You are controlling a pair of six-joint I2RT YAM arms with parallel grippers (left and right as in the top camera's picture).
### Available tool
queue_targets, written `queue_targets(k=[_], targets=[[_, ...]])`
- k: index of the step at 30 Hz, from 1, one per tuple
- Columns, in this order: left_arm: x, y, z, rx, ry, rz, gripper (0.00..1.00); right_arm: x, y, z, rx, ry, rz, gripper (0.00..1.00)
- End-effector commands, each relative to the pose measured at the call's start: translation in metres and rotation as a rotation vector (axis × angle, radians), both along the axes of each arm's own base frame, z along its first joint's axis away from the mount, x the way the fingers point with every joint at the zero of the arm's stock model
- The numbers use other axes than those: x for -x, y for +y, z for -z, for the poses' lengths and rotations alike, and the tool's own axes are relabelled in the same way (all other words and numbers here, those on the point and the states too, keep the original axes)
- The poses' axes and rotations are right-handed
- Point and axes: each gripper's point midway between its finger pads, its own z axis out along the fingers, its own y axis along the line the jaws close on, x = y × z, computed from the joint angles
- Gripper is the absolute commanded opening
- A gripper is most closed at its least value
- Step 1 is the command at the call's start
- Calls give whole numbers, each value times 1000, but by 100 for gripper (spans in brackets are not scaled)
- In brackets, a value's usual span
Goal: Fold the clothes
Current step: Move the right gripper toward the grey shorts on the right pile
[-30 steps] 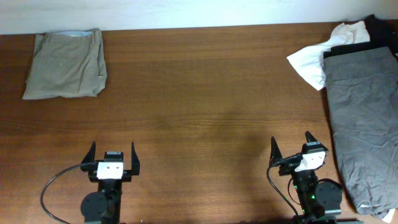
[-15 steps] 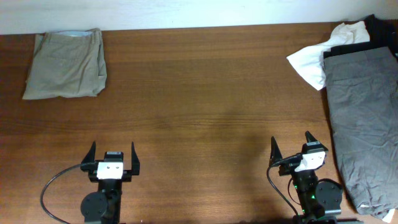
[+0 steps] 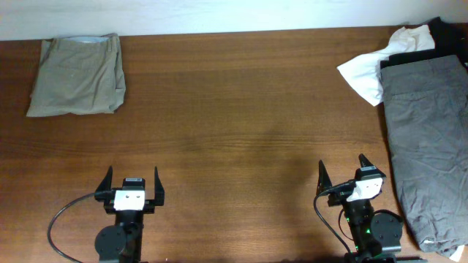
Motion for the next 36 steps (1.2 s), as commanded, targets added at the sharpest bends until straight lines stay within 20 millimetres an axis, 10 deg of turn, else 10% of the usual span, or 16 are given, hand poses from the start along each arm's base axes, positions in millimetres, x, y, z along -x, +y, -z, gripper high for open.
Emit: queue_targets(k=[1,19,25,29,36], targets=[[0,-2,1,-14,1,17,99,0,1,2,3,3,-7,99],[0,-2,1,-14,1,17,99,0,4,-9,-7,-42,-24,99],[0,-2,1,-14,1,17,99,35,84,-31,-328,-3,-536,99],[0,-2,1,-14,1,17,99,47,80,-95,-391,-234,-567,99],[0,-2,1,-14,1,17,99,21,18,-177,-220,-341,-138,98]])
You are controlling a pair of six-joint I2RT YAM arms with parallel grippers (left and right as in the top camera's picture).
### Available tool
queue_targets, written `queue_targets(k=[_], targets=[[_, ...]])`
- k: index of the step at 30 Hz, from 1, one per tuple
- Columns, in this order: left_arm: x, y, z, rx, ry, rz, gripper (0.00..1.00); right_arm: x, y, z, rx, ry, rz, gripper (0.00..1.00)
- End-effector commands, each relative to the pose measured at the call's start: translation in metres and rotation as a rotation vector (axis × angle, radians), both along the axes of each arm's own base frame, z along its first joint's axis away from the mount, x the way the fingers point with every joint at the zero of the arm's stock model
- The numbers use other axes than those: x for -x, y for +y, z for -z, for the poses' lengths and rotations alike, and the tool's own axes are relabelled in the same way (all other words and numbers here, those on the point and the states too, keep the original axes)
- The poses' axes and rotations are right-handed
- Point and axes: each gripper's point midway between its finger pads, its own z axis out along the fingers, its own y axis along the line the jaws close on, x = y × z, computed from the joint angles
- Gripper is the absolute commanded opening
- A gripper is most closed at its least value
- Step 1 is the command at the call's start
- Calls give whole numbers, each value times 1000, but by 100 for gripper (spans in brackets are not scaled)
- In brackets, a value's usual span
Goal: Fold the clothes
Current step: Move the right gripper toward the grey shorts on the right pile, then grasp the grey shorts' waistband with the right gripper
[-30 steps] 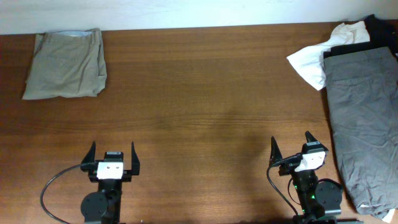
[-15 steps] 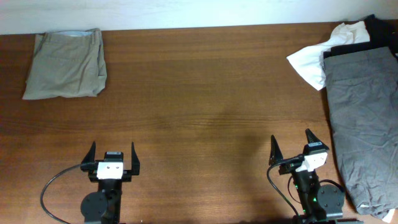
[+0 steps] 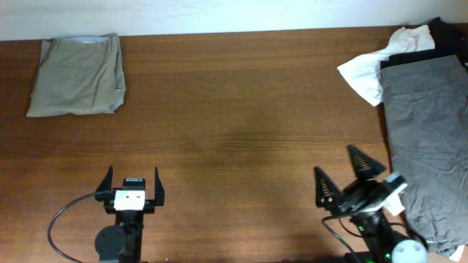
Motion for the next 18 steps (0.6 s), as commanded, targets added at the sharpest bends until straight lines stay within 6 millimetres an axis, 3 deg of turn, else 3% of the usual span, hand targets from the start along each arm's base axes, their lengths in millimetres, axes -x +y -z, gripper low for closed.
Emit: queue_targets(k=[1,3,6,8,10,13,16,18], targets=[[0,-2,1,-14,1,13,99,-29,-39,-55,186,40,307,99],[0,-2,1,-14,0,13,99,-63,-51,-61,276,168,382,99],[0,-2,1,-14,0,13,99,-134,-74,-59,365,425,486,99],[0,-2,1,-14,0,14,99,-177,-90,-44,473,620,543,98],[0,-2,1,-14,0,13,99,-208,-106,-20,536,827,569,99],[0,-2,1,-14,0,13,99,-235,-128,1,609,1017,626,99],[0,-2,1,-14,0,13,99,-261,-163,19,675,1060,745,99],[0,-2,1,-14,0,13,99,-269,-191,54,737,1148,798,99]])
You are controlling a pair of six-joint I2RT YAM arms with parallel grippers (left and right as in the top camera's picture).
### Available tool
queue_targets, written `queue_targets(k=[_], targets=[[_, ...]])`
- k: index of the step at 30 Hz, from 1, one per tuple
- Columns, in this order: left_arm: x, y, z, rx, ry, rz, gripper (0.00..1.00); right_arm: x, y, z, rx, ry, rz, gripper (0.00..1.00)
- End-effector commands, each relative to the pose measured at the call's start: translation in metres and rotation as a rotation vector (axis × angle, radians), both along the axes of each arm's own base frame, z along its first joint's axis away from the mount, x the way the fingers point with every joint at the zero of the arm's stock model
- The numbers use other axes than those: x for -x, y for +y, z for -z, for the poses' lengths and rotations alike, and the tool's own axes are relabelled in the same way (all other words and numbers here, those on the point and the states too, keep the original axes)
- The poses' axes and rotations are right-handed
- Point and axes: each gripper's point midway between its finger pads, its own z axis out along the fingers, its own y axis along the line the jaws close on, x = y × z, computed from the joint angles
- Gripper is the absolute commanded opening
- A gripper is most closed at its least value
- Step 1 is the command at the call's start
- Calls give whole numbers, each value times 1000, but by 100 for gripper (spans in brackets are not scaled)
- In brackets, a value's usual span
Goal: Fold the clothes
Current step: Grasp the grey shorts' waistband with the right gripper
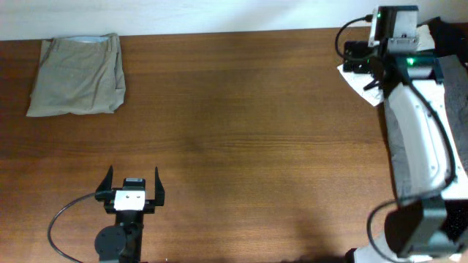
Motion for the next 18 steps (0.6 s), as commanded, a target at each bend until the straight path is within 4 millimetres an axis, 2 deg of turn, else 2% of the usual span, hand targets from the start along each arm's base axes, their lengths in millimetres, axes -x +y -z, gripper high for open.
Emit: queue_targets(k=[1,6,9,15,18], targets=[[0,-1,2,-14,3,10,99,-5,-65,43,156,135,150,99],[0,-1,2,-14,3,10,99,-9,-125,145,175,321,267,99],[0,-1,2,-14,3,10,99,-18,-137,178,152,328,277,99],[0,-1,2,-14,3,10,99,-38,-141,189,153,259,279,99],[0,-1,2,-14,4,10,99,-41,-139,206,143,274,270,99]])
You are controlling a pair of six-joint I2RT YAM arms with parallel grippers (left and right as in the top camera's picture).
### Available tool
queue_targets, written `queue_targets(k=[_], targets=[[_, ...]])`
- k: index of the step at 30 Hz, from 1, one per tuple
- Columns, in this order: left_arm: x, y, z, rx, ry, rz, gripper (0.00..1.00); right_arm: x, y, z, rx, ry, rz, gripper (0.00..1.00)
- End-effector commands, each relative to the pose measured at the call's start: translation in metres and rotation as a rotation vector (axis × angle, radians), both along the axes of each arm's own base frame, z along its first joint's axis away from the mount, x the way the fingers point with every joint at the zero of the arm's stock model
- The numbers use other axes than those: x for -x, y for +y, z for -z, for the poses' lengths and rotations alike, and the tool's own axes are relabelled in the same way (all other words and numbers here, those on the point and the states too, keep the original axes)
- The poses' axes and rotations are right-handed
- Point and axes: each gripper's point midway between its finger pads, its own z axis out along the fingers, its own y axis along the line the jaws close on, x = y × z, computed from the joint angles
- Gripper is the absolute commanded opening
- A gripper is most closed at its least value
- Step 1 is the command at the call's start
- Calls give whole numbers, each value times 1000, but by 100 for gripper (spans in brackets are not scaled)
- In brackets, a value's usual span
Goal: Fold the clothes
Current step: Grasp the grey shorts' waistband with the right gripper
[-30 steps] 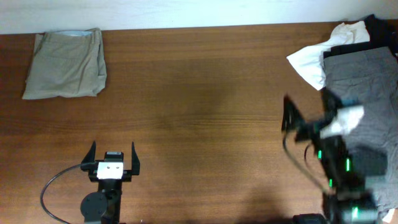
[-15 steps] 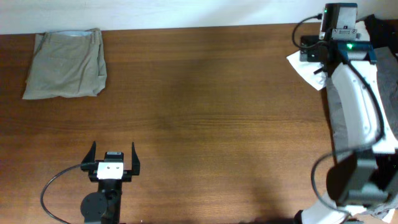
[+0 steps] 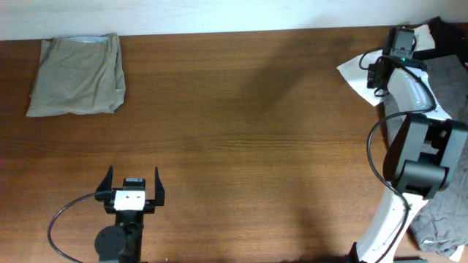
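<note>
A pile of unfolded clothes lies at the far right: a white garment (image 3: 356, 74), a grey garment (image 3: 447, 102) and a black garment (image 3: 447, 32). My right arm stretches out to this pile. My right gripper (image 3: 375, 75) points down at the seam between the white and grey cloth, and its fingers are too dark and small to read. My left gripper (image 3: 133, 185) rests at the near edge, open and holding nothing.
A folded khaki garment (image 3: 77, 75) lies at the far left corner of the brown table (image 3: 234, 131). The grey cloth hangs down along the right edge, partly behind my right arm's links.
The right wrist has come down from high over the far right corner to just above the pile, at the white and grey cloth. The left arm and the clothes have not moved.
Both grippers first rested open at the near edge. The right one then stood raised and tilted toward the grey cloth, still open. After that the arm was stretched to the far right corner, and now its gripper is low on the pile.
</note>
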Motion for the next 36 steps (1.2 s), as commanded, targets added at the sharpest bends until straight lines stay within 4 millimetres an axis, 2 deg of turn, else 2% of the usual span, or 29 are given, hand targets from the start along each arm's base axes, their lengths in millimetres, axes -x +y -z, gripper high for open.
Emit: queue_targets(k=[1,3,7,8,9,11,14,20,23,24,25,26,30,33,34,36], targets=[[0,-1,2,-14,4,10,99,-2,2,26,-12,38,-5,99],[0,-1,2,-14,3,10,99,-1,1,34,-13,50,-3,99],[0,-1,2,-14,3,10,99,-3,-6,28,28,32,20,100],[0,-1,2,-14,3,10,99,-3,-6,29,27,32,19,98],[0,-1,2,-14,3,10,99,-3,-5,29,26,36,18,89],[0,-1,2,-14,4,10,99,-3,-5,29,26,36,19,85],[0,-1,2,-14,3,10,99,-2,-7,29,26,36,22,84],[0,-1,2,-14,3,10,99,4,-23,32,-8,26,42,85],[0,-1,2,-14,4,10,99,2,-20,33,-32,13,38,83],[0,-1,2,-14,3,10,99,0,-17,34,-47,9,30,75],[0,-1,2,-14,4,10,99,0,-17,34,-51,3,38,64],[0,-1,2,-14,3,10,99,0,-17,34,-59,-8,53,57],[0,-1,2,-14,3,10,99,0,-16,34,-81,-36,86,49],[0,-1,2,-14,3,10,99,-1,-16,29,-86,-56,103,53],[0,-1,2,-14,3,10,99,-1,-16,22,-90,-74,115,49],[0,-1,2,-14,3,10,99,-2,-16,4,-97,-127,142,21]])
